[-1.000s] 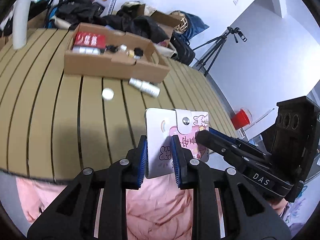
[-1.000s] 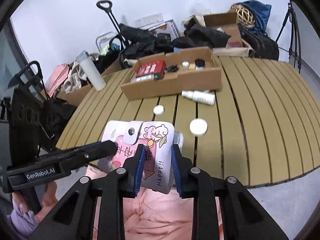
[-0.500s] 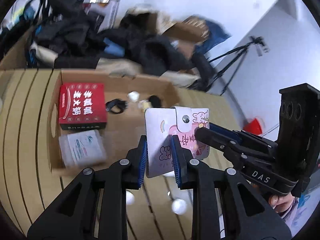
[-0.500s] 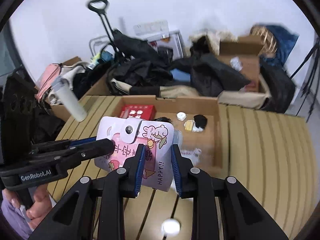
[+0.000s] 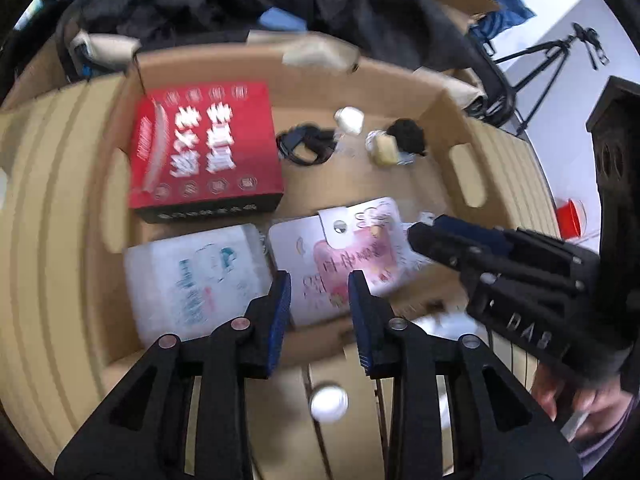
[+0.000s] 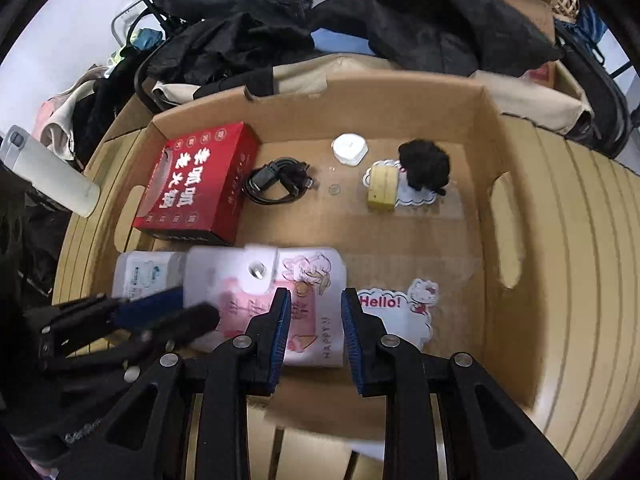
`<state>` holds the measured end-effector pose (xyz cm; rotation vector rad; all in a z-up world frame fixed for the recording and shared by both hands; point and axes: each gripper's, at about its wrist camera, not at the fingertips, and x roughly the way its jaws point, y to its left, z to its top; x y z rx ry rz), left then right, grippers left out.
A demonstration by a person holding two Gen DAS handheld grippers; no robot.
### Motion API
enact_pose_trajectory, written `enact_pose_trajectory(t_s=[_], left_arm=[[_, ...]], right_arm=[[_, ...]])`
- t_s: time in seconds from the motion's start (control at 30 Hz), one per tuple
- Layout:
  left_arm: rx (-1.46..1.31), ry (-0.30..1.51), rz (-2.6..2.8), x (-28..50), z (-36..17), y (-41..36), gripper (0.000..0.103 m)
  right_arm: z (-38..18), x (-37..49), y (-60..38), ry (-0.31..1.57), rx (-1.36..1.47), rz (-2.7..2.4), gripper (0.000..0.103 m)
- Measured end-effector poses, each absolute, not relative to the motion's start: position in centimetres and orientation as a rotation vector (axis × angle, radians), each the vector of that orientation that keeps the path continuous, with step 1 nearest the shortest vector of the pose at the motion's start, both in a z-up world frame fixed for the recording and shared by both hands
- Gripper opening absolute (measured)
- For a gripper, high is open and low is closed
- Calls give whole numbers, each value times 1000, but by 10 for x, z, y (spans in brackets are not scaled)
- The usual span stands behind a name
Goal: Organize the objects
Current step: 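Lower the pink card pack into the tray and open both tools, then withdraw both tools from the tray toward the table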
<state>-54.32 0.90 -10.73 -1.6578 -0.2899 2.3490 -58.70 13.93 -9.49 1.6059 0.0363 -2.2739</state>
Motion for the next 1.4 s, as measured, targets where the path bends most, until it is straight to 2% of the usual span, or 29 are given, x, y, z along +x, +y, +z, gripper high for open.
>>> enact_pose_trajectory(t_s=[0.03,0.1,0.17,0.23,0.27,0.33,0.37,0.43,0.57,0.67,0.7,0.77,0.87,0.93,1.07,1.2,1.3,1.4], left_arm=[[-1642,-270,2371,-536,-91,5,29],[-1602,-232,2416,-521,-55,-4,43],[-1560,-194,2472,-501,-13,-16,69],[-1539,-149,2497,-479,26,-29,79],[-1536,-113,2515,-467,43,-34,80],[-1509,-70,2568,-441,73,-47,81],[-1495,-63,2592,-430,85,-53,84],[-1478,-89,2631,-404,105,-66,88],[-1428,-76,2695,-359,121,-71,88],[-1273,-86,2875,-302,119,-71,88],[-1183,-104,2897,-272,114,-68,89],[-1097,-107,2885,-228,100,-63,100],[-1026,-55,2921,-161,67,-47,103],[-991,62,2987,-121,35,-33,103],[-1134,169,2955,-106,-12,-16,103],[-1143,258,2938,-110,-17,-2,103],[-1142,233,2910,-111,-19,1,103],[-1158,224,2852,-114,-30,5,103]], right_arm=[[-87,-583,140,42,1599,-2281,30],[-56,-568,145,58,1568,-2300,30],[-21,-551,153,95,1532,-2330,31],[18,-529,165,129,1482,-2368,36],[43,-513,174,151,1450,-2389,42],[75,-492,185,181,1408,-2421,84],[93,-478,191,217,1372,-2451,86],[116,-458,200,245,1333,-2500,86],[141,-428,211,187,1289,-2536,86],[145,-380,212,156,1191,-2512,86],[143,-351,214,126,1123,-2484,86],[132,-300,215,132,1033,-2478,86],[102,-220,219,178,932,-2520,86],[81,-182,226,162,916,-2555,86],[28,-146,245,-24,1029,-2535,86],[10,-149,252,-14,1089,-2578,86],[12,-152,256,-65,1059,-2571,86],[5,-152,250,-15,1080,-2585,86]])
